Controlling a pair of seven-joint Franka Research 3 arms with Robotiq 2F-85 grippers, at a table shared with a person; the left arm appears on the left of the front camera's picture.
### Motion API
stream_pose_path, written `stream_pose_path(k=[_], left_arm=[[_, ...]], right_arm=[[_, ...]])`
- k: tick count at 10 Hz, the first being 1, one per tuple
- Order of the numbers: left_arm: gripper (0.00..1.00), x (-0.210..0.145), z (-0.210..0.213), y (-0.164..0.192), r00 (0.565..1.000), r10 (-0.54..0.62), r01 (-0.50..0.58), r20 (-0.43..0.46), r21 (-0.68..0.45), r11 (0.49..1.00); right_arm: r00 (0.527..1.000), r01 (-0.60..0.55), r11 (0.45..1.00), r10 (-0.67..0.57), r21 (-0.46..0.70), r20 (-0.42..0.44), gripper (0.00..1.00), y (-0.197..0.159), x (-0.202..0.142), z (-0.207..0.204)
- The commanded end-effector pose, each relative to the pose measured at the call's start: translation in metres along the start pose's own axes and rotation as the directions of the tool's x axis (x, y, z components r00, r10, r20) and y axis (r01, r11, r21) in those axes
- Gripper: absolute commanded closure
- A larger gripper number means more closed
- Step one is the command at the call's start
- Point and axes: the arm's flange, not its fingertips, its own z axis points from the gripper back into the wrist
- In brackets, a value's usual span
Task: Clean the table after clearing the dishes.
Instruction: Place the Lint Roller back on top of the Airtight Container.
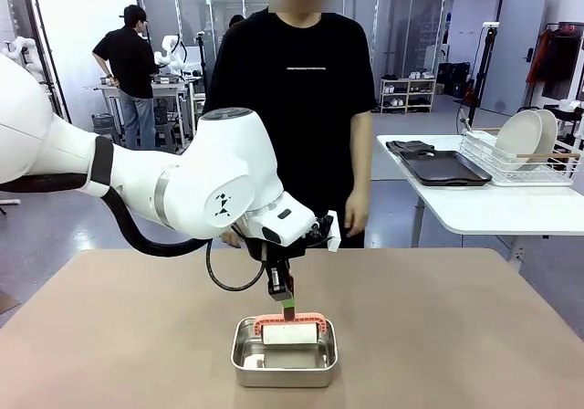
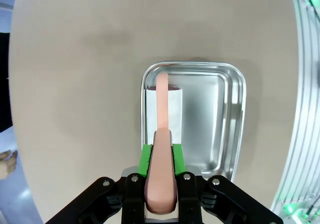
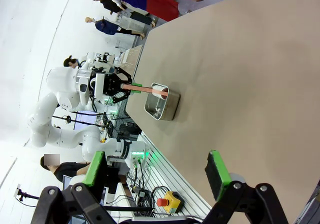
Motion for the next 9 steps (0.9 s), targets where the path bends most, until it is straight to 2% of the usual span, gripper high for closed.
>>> stream_pose_path(k=[1, 9], left_arm=[[0.79, -0.007, -0.006, 0.004, 1.0, -0.028, 0.029, -0.009, 0.044, 0.999], [0.79, -0.02, -0.035, 0.008, 0.995, -0.078, 0.08, -0.062, 0.039, 0.996]], right_arm=[[1.0, 0.002, 1.0, -0.002, -0.008, 0.007, 0.0, 0.004, -0.001, -0.001], [1.0, 0.002, 1.0, -0.002, -0.008, 0.007, 0.0, 0.004, -0.001, -0.001]])
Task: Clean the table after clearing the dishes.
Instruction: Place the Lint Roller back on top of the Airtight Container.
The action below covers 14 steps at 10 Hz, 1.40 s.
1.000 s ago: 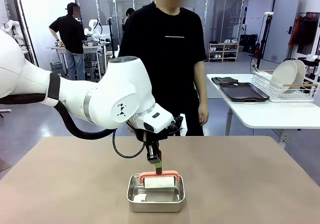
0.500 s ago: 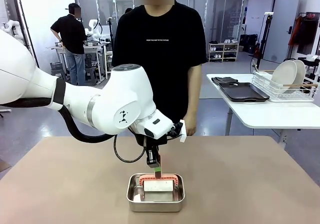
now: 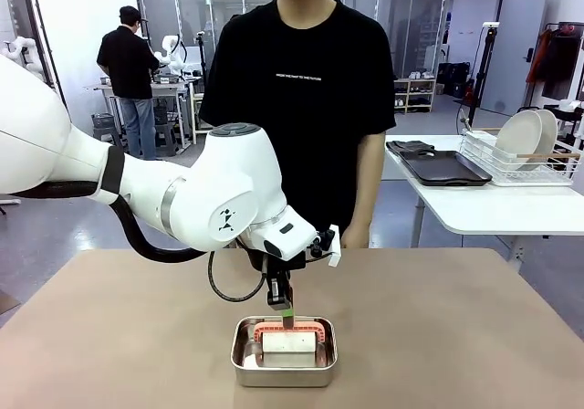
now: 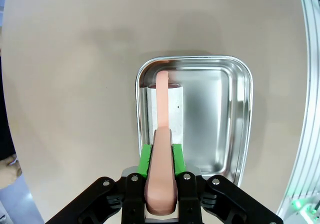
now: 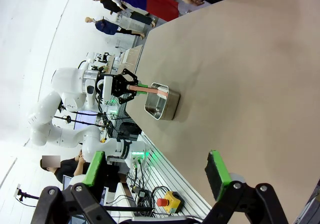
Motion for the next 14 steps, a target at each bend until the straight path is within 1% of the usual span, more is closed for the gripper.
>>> stream_pose_path(k=[1, 4, 6, 7, 8, 9, 11, 13, 14], left_arm=[[0.79, -0.019, -0.016, 0.009, 0.998, -0.041, 0.043, -0.036, 0.036, 0.998], [0.79, -0.019, -0.021, 0.009, 0.997, -0.044, 0.046, -0.056, 0.024, 0.999], [0.79, -0.018, -0.018, 0.013, 0.998, -0.023, 0.025, -0.054, 0.029, 0.999], [0.62, -0.015, -0.015, 0.014, 0.999, -0.006, 0.008, -0.048, 0.028, 1.0], [0.47, -0.014, -0.014, 0.015, 0.999, -0.009, 0.01, -0.044, 0.031, 0.999], [0.3, -0.015, -0.012, 0.016, 0.999, -0.004, 0.006, -0.053, 0.035, 0.999], [0.0, -0.013, -0.006, 0.02, 0.998, 0.01, -0.007, -0.06, 0.056, 0.998], [0.0, -0.011, 0.003, 0.021, 0.999, 0.017, -0.016, -0.047, 0.038, 0.999], [0.03, -0.01, 0.007, 0.022, 0.999, 0.027, -0.026, -0.046, 0.029, 0.999]], right_arm=[[1.0, 0.002, 1.0, -0.002, -0.008, 0.007, 0.0, 0.004, -0.001, -0.001], [1.0, 0.002, 1.0, -0.002, -0.008, 0.007, 0.0, 0.004, -0.001, -0.001], [1.0, 0.002, 1.0, -0.002, -0.008, 0.007, 0.0, 0.004, -0.001, -0.001], [1.0, 0.002, 1.0, -0.002, -0.008, 0.007, 0.0, 0.004, -0.001, -0.001], [1.0, 0.002, 1.0, -0.002, -0.008, 0.007, 0.0, 0.004, -0.001, -0.001], [1.0, 0.002, 1.0, -0.002, -0.008, 0.007, 0.0, 0.004, -0.001, -0.001], [1.0, 0.002, 1.0, -0.002, -0.008, 0.007, 0.0, 0.004, -0.001, -0.001], [1.0, 0.002, 1.0, -0.002, -0.008, 0.007, 0.0, 0.004, -0.001, -0.001], [1.0, 0.002, 1.0, -0.002, -0.008, 0.007, 0.0, 0.004, -0.001, -0.001]])
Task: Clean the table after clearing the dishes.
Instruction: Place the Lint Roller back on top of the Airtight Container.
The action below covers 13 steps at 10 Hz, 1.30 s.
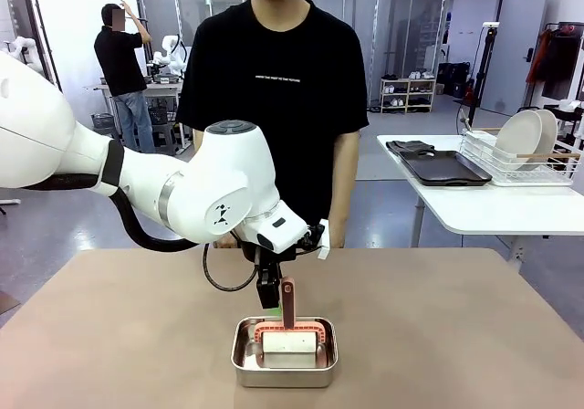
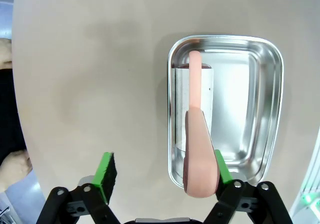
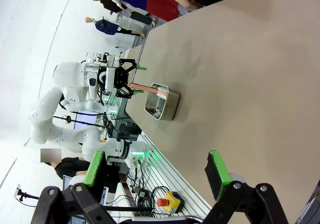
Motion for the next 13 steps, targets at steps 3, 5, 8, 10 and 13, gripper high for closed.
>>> stream_pose_path(k=[3, 5, 8, 10, 13], left_arm=[[0.0, 0.0031, 0.0143, -0.0025, 0.999, 0.04, -0.04, -0.002, -0.024, 0.999], [0.0, 0.003, 0.0044, 0.0014, 1.0, 0.01, -0.01, 0.003, 0.004, 1.0], [0.0, 0.003, 0.0044, 0.0014, 1.0, 0.01, -0.01, 0.003, 0.004, 1.0], [0.0, 0.003, 0.0044, 0.0014, 1.0, 0.01, -0.01, 0.003, 0.004, 1.0], [0.0, 0.003, 0.0044, 0.0014, 1.0, 0.01, -0.01, 0.003, 0.004, 1.0]], right_arm=[[1.0, 0.002, 1.0, -0.002, -0.008, 0.007, 0.0, 0.0039, -0.0012, -0.0009], [1.0, 0.002, 1.0, -0.002, -0.008, 0.007, 0.0, 0.0039, -0.0012, -0.0009], [1.0, 0.002, 1.0, -0.002, -0.008, 0.007, 0.0, 0.0039, -0.0012, -0.0009], [1.0, 0.002, 1.0, -0.002, -0.008, 0.007, 0.0, 0.0039, -0.0012, -0.0009], [1.0, 0.002, 1.0, -0.002, -0.008, 0.007, 0.0, 0.0039, -0.0012, -0.0009]])
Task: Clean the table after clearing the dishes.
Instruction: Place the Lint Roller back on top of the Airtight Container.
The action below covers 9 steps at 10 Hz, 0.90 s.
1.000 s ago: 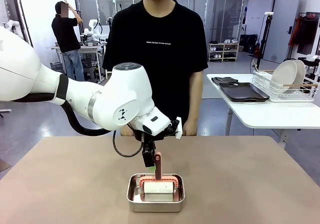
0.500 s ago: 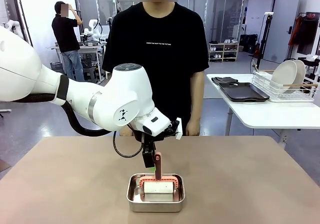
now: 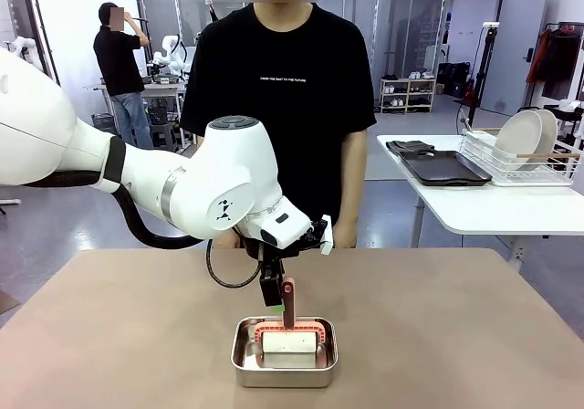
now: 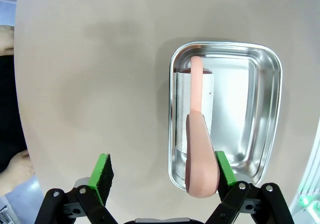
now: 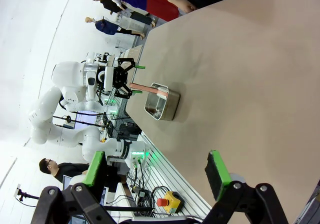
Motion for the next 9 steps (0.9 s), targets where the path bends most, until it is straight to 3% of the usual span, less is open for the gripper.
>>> stream_pose_path(k=[1, 2, 4, 7, 9], left_arm=[[0.0, 0.0, 0.002, 0.0, 1.0, -0.004, 0.004, 0.001, 0.007, 1.0], [0.0, 0.0, 0.0, 0.0, 1.0, 0.0, 0.0, 0.0, 0.0, 1.0], [0.0, -0.017, 0.067, 0.02, 0.988, 0.153, -0.15, 0.017, -0.133, 0.98], [0.0, -0.081, 0.162, 0.028, 0.911, 0.412, -0.396, -0.007, -0.295, 0.87], [0.0, -0.169, 0.221, 0.036, 0.725, 0.687, -0.626, 0.057, -0.363, 0.69]], right_arm=[[1.0, 0.002, 1.0, -0.002, -0.008, 0.007, 0.0, 0.004, -0.001, -0.001], [1.0, 0.002, 1.0, -0.002, -0.008, 0.007, 0.0, 0.004, -0.001, -0.001], [1.0, 0.002, 1.0, -0.002, -0.008, 0.007, 0.0, 0.004, -0.001, -0.001], [1.0, 0.002, 1.0, -0.002, -0.008, 0.007, 0.0, 0.004, -0.001, -0.001], [1.0, 0.002, 1.0, -0.002, -0.008, 0.007, 0.0, 0.004, -0.001, -0.001]])
